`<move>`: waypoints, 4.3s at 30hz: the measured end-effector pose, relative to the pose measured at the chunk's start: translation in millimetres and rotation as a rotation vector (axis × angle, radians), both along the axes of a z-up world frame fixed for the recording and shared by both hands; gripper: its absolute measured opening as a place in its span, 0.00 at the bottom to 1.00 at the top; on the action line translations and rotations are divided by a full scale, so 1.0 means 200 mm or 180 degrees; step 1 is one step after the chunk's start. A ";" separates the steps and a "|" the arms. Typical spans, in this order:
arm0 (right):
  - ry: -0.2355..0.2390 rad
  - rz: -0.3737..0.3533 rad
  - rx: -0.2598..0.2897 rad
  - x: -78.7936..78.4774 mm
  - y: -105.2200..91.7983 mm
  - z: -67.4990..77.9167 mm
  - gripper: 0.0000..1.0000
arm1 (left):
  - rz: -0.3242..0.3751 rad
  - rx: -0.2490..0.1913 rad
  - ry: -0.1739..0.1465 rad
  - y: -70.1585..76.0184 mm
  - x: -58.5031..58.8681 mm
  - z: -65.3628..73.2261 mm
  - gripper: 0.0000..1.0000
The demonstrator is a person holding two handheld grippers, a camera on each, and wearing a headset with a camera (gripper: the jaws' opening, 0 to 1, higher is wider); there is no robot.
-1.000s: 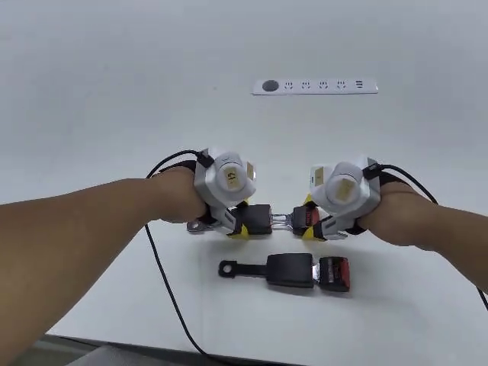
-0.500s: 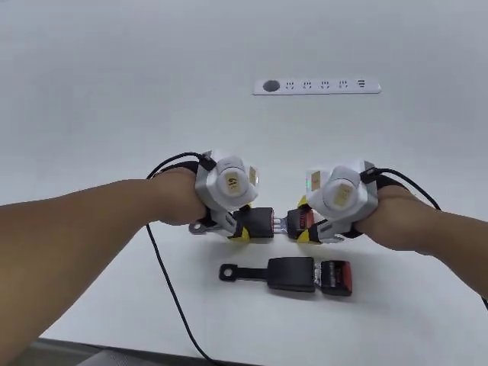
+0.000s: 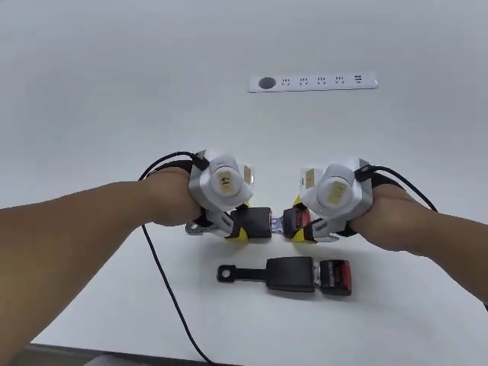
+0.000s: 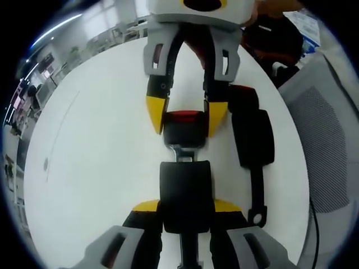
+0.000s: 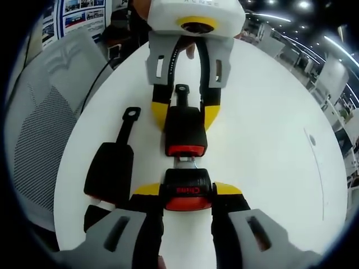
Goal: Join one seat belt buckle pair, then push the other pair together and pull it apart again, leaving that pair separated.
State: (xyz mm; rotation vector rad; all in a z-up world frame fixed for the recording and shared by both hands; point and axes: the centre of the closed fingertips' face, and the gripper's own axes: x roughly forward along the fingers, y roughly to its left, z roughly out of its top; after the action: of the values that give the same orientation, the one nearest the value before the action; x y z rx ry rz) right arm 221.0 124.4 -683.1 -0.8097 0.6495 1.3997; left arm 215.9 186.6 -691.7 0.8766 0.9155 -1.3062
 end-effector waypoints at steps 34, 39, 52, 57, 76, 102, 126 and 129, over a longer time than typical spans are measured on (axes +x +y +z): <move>0.0009 -0.0137 0.0054 -0.02 -0.03 -0.01 0.32 | 0.0072 -0.0083 0.0007 0.01 0.00 0.00 0.33; -0.0026 -0.0117 0.0011 -0.03 -0.04 0.00 0.33 | 0.0058 -0.0053 0.0015 0.00 0.00 0.00 0.33; 0.0009 -0.0340 -0.0042 -0.03 -0.37 -0.01 0.33 | 0.0132 -0.0037 -0.0002 0.01 0.00 0.00 0.33; 0.0006 -0.0472 -0.0122 -0.01 -0.54 -0.02 0.33 | 0.0149 -0.0038 -0.0017 0.02 0.01 -0.01 0.33; 0.0061 -0.0841 -0.0319 -0.02 -0.82 -0.03 0.35 | 0.0146 0.0038 -0.0118 0.01 0.00 0.01 0.34; 0.0049 -0.1953 0.0729 -0.39 -0.84 0.24 0.63 | 0.1576 -0.0935 -0.0657 0.27 -0.25 0.31 0.69; 0.0155 -0.2501 0.1060 -0.55 -0.90 0.27 1.00 | 0.2273 -0.1213 -0.0650 0.52 -0.48 0.32 1.00; 0.0144 -0.2516 0.1072 -0.54 -0.89 0.28 1.00 | 0.2259 -0.1199 -0.0679 0.50 -0.49 0.33 1.00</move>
State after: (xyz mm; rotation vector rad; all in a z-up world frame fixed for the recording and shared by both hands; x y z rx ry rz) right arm 113.1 -54.2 -626.8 -0.1991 0.6460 0.7654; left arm 118.8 287.5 -626.1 0.3292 0.6849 -0.7119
